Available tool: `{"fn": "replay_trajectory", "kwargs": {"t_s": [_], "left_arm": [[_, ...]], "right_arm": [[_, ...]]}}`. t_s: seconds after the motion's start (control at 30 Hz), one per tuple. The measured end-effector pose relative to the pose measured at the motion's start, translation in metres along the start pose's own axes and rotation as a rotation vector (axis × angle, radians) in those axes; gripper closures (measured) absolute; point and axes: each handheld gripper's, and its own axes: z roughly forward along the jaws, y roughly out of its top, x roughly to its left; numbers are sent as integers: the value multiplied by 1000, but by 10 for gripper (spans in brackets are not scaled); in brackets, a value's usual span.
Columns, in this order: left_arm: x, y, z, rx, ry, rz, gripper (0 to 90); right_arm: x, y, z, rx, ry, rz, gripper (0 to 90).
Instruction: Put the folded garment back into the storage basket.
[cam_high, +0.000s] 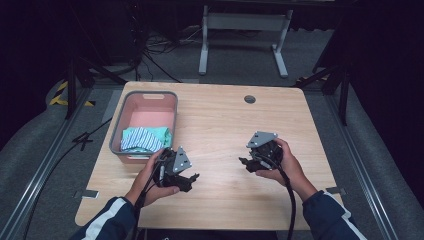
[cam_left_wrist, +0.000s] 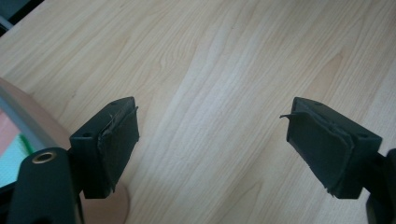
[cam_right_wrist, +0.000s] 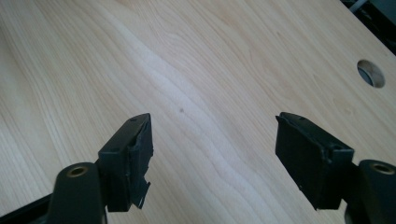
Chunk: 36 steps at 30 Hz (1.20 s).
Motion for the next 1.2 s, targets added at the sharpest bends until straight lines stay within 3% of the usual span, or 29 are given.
{"fn": "replay_trajectory", "kwargs": {"t_s": [0.1,0.3,0.57,0.9,1.17,1.2], "left_arm": [[-5,-4,6,9,-5,12,172],[-11,-12,17,43,-31,29,172],[-15,-21,28,60,-62,38,172],[-19,-34,40,83,-116,36,172],[-13,-42,45,44,-200,-43,157],[-10,-44,47,41,-214,-73,155]], "right_arm": [[1,-11,-1,28,-23,4,270],[3,-35,-2,54,-19,26,261],[2,-63,-8,43,-15,61,259],[-2,-108,-14,21,19,144,248],[-5,-138,-18,10,34,218,229],[-5,-142,-19,-1,33,228,227]]}}
